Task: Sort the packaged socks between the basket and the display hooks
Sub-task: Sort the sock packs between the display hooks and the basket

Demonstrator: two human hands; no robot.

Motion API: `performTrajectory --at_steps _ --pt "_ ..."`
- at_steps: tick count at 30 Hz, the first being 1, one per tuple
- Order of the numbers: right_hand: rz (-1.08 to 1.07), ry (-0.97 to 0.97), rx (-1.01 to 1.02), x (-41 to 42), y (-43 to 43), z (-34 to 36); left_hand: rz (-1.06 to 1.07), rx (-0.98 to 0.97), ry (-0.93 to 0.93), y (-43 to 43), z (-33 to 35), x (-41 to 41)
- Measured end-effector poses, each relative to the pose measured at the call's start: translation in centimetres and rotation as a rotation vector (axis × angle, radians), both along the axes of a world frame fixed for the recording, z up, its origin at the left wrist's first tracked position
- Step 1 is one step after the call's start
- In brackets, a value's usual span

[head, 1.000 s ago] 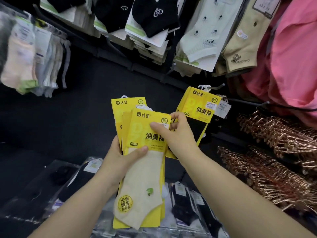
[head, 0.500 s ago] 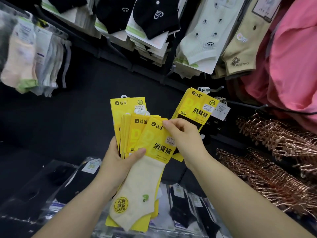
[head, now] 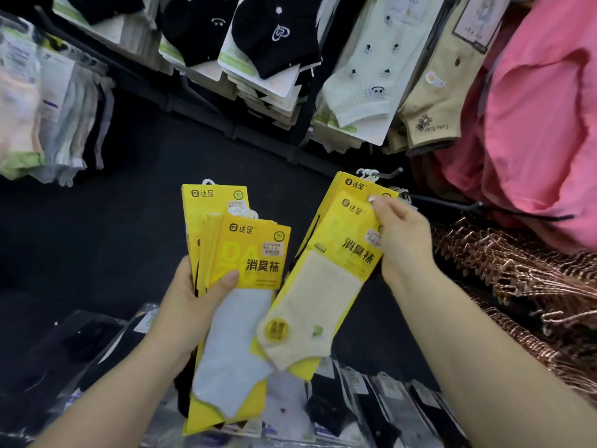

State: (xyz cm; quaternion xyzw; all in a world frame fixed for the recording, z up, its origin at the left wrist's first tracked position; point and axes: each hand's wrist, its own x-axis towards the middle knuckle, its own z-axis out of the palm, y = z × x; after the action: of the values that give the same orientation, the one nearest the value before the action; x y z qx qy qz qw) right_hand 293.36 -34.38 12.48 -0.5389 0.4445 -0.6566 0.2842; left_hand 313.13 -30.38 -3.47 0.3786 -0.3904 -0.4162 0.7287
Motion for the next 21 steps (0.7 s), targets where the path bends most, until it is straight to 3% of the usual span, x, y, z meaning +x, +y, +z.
performTrajectory --at_steps 5,11,15,17,21 --pt "-0.155 -0.019 -0.155 -0.8 -2.0 4.0 0.133 0.02 -0.165 -0.1 0.1 1.2" --pt "-0.143 0.039 0.001 0.0 -5.0 4.5 0.129 0.042 -0.185 -0.2 -0.1 1.3" --pt "-0.384 0.05 -0.086 0.0 -5.5 3.1 0.075 0.049 -0.16 -0.2 -0.2 1.1" --pt "-0.536 0.229 -0.134 -0.1 -5.1 0.8 0.061 0.048 -0.152 -0.1 -0.2 1.0" --pt "-0.451 0.641 -0.252 -0.1 -4.4 -2.4 0.022 0.043 -0.1 -0.1 -0.1 0.7"
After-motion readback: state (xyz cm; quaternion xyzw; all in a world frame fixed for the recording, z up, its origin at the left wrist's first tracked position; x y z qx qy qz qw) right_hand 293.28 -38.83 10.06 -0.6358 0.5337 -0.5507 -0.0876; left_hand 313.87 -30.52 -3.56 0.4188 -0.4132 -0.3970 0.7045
